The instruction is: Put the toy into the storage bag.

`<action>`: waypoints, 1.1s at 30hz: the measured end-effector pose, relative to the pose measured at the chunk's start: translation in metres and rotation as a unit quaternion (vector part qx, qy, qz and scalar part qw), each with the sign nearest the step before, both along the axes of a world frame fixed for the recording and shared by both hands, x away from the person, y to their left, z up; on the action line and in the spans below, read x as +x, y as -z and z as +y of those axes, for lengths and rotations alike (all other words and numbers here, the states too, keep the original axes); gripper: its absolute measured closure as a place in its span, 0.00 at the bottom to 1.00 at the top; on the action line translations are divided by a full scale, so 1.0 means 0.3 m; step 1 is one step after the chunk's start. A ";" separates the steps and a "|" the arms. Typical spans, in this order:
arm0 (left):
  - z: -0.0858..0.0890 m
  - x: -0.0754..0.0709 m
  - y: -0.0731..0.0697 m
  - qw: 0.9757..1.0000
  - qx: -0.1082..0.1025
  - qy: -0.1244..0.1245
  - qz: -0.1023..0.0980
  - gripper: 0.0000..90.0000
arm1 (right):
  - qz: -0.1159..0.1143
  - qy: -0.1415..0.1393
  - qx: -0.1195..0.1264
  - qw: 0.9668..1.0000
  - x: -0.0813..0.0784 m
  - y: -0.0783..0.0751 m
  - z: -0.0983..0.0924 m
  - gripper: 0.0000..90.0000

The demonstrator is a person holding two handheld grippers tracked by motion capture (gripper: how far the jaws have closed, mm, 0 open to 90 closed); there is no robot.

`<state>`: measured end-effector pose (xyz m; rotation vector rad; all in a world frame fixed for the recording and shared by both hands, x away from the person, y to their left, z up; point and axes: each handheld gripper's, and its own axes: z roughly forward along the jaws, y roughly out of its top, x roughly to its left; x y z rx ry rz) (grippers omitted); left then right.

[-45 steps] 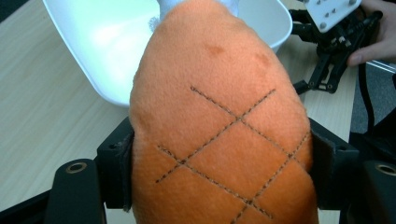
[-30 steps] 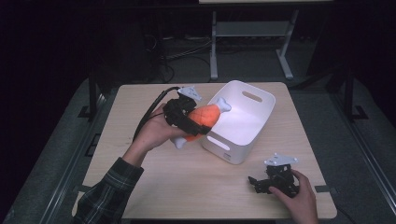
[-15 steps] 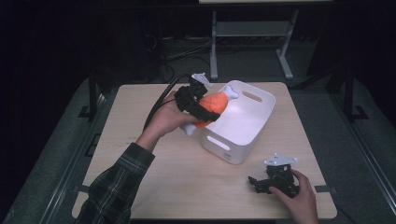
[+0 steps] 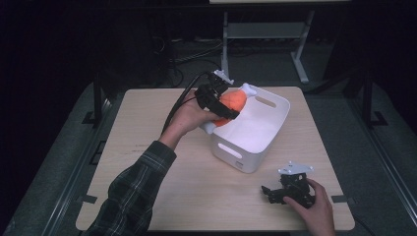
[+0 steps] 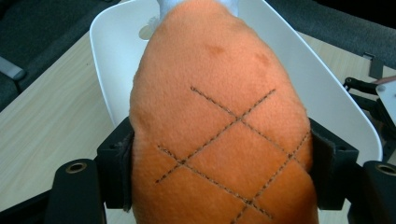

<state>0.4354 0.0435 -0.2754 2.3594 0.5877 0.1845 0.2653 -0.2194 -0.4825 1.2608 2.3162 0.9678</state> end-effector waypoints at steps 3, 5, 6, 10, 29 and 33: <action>-0.018 0.016 0.010 1.000 0.000 -0.005 0.002 0.28 | 0.001 0.000 0.001 1.000 0.000 0.000 0.000 0.00; -0.033 0.028 0.018 1.000 -0.003 -0.010 0.003 0.28 | 0.001 0.001 0.001 1.000 0.000 0.000 0.000 0.00; -0.033 0.028 0.018 1.000 -0.003 -0.010 0.003 0.28 | 0.001 0.001 0.001 1.000 0.000 0.000 0.000 0.00; -0.058 0.044 0.038 1.000 -0.005 -0.022 0.005 0.28 | 0.001 0.001 0.001 1.000 0.000 0.000 0.000 0.00; -0.129 0.112 0.145 0.999 0.018 -0.038 0.023 0.26 | 0.001 0.000 0.000 1.000 0.000 0.000 0.000 0.00; -0.138 0.114 0.157 0.999 0.028 -0.037 0.022 0.25 | 0.000 0.000 0.000 1.000 0.000 0.000 0.000 0.00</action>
